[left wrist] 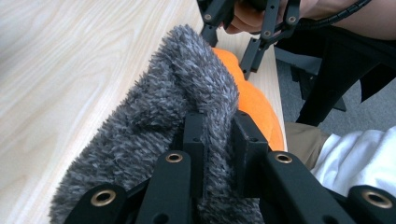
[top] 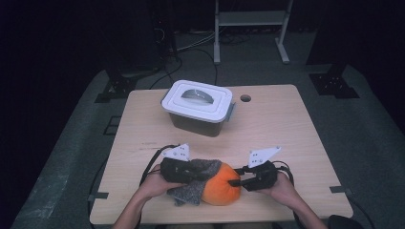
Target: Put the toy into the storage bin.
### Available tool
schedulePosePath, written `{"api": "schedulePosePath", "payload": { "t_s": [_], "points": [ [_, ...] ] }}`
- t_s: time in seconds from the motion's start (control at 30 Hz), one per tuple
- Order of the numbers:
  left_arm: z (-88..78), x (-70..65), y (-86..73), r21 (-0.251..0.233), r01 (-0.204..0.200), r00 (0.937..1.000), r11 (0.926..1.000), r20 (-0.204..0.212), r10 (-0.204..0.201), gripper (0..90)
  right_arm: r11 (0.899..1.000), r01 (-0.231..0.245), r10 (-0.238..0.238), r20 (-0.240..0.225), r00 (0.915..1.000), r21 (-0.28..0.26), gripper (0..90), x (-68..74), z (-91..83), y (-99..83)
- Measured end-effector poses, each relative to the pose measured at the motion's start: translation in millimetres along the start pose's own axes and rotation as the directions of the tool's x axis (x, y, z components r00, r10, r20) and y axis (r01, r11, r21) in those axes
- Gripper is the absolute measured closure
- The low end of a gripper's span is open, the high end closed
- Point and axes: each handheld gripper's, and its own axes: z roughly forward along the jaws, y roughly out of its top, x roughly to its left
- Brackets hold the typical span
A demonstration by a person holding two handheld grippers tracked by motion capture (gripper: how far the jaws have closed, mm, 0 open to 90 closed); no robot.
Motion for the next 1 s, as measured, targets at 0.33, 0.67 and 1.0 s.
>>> {"api": "schedulePosePath", "payload": {
  "t_s": [0.33,0.67,1.0],
  "points": [
    [2.9,5.3,16.9,0.004,-0.036,0.9989,0.9993,-0.029,0.036,77.9,0.997,0.075,-0.072,0.128,0.9891,-0.013,64.2,4.5,-7.2,4.8],
    [-14.7,16.1,-25.2,0.009,0.064,0.9958,0.9979,-0.066,-0.063,77.8,0.995,0.095,-0.094,0.129,0.9872,-0.001,63.9,5.1,-8.8,4.8],
    [-12.5,11.5,-0.4,-0.053,0.031,0.9991,0.9981,-0.027,-0.032,77.8,0.975,0.222,-0.221,0.150,0.9636,0.013,63.6,18.9,-2.7,11.3]
  ]
}}
